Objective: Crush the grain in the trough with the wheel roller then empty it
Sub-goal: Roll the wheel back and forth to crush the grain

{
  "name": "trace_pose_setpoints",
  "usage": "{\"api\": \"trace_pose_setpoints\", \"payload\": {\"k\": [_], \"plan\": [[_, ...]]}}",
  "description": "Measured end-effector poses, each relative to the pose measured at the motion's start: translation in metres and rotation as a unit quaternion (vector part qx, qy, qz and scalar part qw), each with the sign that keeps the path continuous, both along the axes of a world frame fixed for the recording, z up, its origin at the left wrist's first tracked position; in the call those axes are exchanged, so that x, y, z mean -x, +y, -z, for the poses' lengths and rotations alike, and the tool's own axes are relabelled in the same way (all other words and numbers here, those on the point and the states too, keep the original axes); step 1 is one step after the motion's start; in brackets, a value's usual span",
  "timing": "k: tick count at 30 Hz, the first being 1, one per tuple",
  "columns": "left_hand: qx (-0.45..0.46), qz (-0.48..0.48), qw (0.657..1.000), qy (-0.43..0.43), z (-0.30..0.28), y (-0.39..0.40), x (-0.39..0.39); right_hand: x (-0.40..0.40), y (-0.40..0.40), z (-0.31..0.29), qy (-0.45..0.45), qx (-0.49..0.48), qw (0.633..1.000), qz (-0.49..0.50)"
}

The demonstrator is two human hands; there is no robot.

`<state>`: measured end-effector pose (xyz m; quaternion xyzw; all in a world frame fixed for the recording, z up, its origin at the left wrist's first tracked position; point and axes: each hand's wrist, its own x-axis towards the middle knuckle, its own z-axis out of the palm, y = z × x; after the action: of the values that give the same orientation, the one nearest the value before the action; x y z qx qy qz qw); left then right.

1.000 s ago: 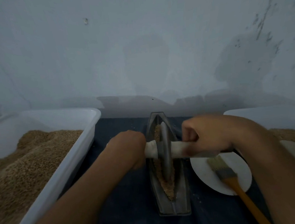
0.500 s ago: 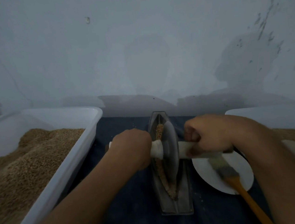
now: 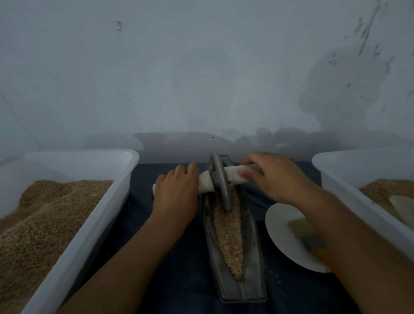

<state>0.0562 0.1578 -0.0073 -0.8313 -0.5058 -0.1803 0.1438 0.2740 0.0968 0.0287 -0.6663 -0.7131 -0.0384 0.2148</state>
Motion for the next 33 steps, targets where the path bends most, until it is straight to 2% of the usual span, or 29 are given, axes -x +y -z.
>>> {"api": "trace_pose_setpoints", "payload": {"k": [4, 8, 14, 19, 28, 30, 33], "plan": [[0.054, -0.015, 0.998, 0.027, -0.007, -0.003, 0.001, 0.0, -0.006, -0.012, 0.006, 0.058, 0.998, -0.01], [0.166, -0.019, 0.984, 0.067, -0.018, -0.008, 0.003, -0.001, -0.021, -0.027, 0.02, 0.141, 0.989, -0.028], [0.273, -0.021, 0.95, 0.152, -0.04, -0.026, 0.001, 0.007, -0.039, -0.046, -0.053, 0.217, 0.974, -0.04], [0.292, -0.033, 0.934, 0.203, -0.05, -0.042, -0.001, 0.016, -0.051, -0.057, -0.098, 0.271, 0.956, -0.055], [0.297, -0.036, 0.933, 0.199, -0.048, -0.039, -0.001, 0.015, -0.052, -0.059, -0.1, 0.289, 0.95, -0.06], [0.287, -0.036, 0.941, 0.174, -0.045, -0.036, 0.0, 0.013, -0.048, -0.054, -0.091, 0.278, 0.955, -0.053], [0.21, -0.037, 0.97, 0.119, -0.034, -0.031, 0.001, 0.007, -0.038, -0.044, -0.051, 0.236, 0.969, -0.047]]}}
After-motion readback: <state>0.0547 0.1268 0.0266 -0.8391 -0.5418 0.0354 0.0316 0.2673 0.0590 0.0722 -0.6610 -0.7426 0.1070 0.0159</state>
